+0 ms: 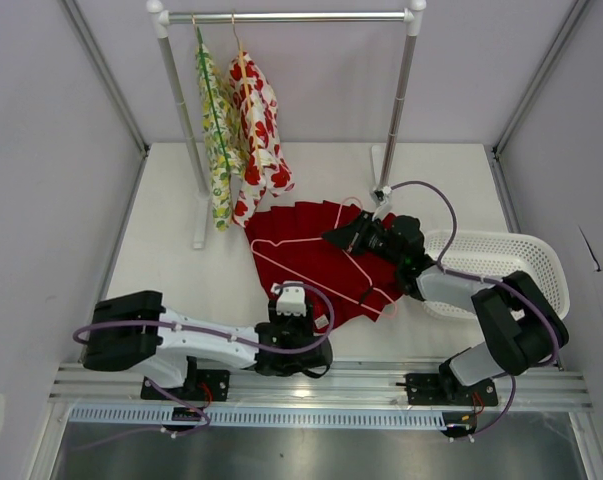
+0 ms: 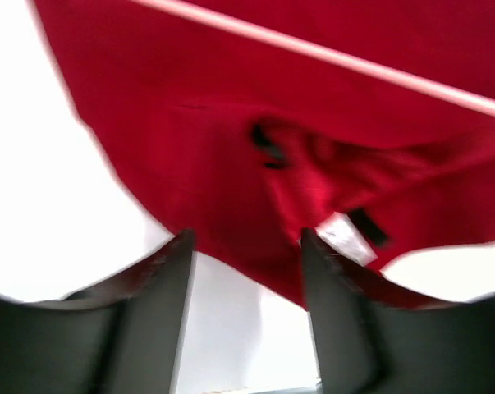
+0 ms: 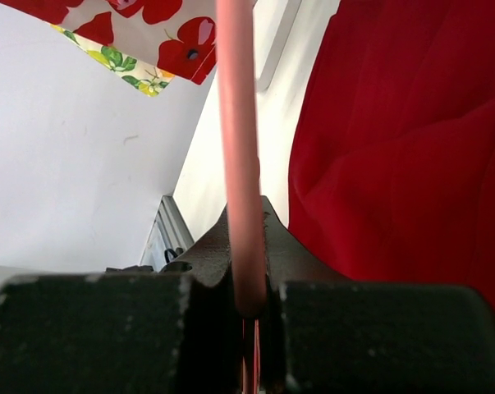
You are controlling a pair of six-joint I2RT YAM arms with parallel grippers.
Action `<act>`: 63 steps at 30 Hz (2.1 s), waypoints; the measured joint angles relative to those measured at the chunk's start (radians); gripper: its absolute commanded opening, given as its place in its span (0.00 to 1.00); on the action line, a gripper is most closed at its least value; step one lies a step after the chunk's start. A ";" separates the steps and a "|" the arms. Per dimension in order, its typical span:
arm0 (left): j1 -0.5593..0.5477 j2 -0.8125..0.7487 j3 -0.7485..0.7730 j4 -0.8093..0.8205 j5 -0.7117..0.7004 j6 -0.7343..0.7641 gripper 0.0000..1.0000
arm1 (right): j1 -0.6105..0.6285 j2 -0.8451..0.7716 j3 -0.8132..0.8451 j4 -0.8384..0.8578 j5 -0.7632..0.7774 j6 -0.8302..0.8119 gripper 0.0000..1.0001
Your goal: Place the skirt on the hanger
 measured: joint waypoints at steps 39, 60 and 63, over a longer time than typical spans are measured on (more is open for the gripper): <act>0.828 -0.335 -0.317 0.432 0.830 0.323 0.00 | 0.139 -0.443 -0.229 -0.244 -0.026 -0.417 0.00; 0.838 -0.307 -0.328 0.451 0.837 0.411 0.00 | 0.280 -0.248 -0.185 -0.291 0.122 -0.526 0.36; 0.834 -0.299 -0.328 0.465 0.837 0.412 0.00 | 0.296 -0.228 -0.185 -0.298 0.147 -0.528 0.41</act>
